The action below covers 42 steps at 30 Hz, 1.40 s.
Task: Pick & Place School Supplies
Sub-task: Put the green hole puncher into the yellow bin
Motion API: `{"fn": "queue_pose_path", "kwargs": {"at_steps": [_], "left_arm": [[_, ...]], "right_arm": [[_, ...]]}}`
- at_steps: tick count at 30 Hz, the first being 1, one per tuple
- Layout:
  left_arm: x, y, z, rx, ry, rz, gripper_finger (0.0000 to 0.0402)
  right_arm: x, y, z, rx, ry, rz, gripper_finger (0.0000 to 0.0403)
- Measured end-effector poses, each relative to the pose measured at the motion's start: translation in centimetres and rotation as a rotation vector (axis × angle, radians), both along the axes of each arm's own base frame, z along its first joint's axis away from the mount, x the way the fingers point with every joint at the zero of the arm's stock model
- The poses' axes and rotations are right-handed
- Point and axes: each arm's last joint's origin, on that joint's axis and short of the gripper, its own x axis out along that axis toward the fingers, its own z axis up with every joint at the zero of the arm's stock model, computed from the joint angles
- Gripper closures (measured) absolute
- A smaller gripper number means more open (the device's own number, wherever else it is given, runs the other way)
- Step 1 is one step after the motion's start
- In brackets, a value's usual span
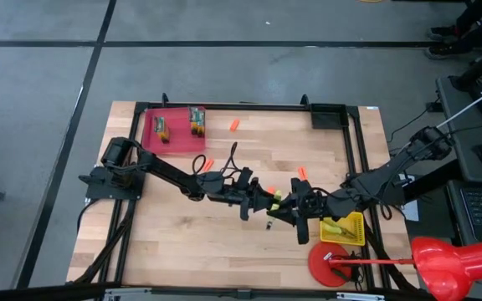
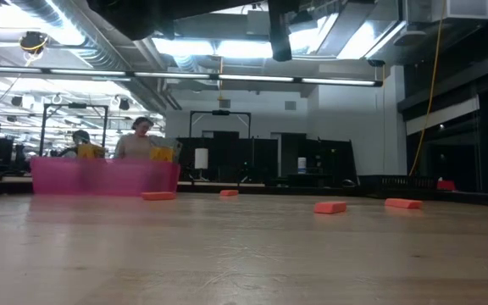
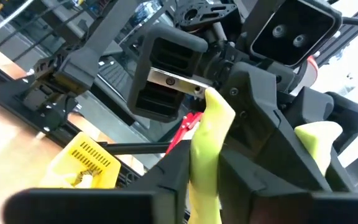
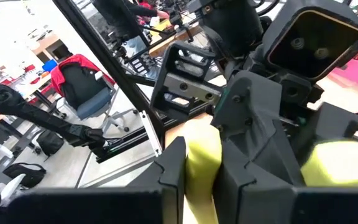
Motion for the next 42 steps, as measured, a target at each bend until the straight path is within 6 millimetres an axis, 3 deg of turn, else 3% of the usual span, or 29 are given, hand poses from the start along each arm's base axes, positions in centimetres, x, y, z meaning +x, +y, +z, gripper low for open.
{"fn": "queue_pose_path", "kwargs": {"at_steps": [5,9,13,18,21,25,29,33,37,42], "left_arm": [[0.1,0.9,0.2,0.036,-0.005,0.021,0.0249],[-0.2,2.4,1.6,0.092,-0.044,0.026,0.0209],[-0.6,4.1,3.1,0.149,-0.066,0.024,0.0202],[-2.0,6.0,5.0,0.304,0.041,0.092,0.0213],[-3.8,7.0,6.5,0.427,0.179,0.169,0.0219],[-7.8,7.7,8.0,0.561,0.436,0.236,0.0222],[-11.7,7.1,9.0,0.608,0.605,0.234,0.0222],[-14.0,5.7,9.3,0.623,0.700,0.243,0.0222],[-14.6,4.2,8.9,0.603,0.735,0.247,0.0222],[-13.8,2.3,7.7,0.565,0.764,0.248,0.0222]], "right_arm": [[-0.2,0.3,0.1,0.006,-0.012,-0.005,0.0355],[-0.4,0.5,0.2,0.011,-0.020,-0.023,0.0356],[-0.5,0.7,0.2,0.013,-0.023,-0.030,0.0356],[-0.8,1.0,0.0,0.019,-0.004,-0.032,0.0356],[-1.4,1.4,-1.2,0.013,0.109,-0.030,0.0356],[-3.0,1.3,-3.5,0.034,0.344,-0.088,0.0356],[-5.3,1.0,-5.4,0.037,0.558,-0.190,0.0356],[-7.2,0.1,-6.1,-0.006,0.706,-0.262,0.0356],[-8.2,-0.5,-6.3,-0.074,0.829,-0.218,0.0356],[-9.0,-0.4,-6.1,-0.122,0.921,-0.046,0.0356]]}}
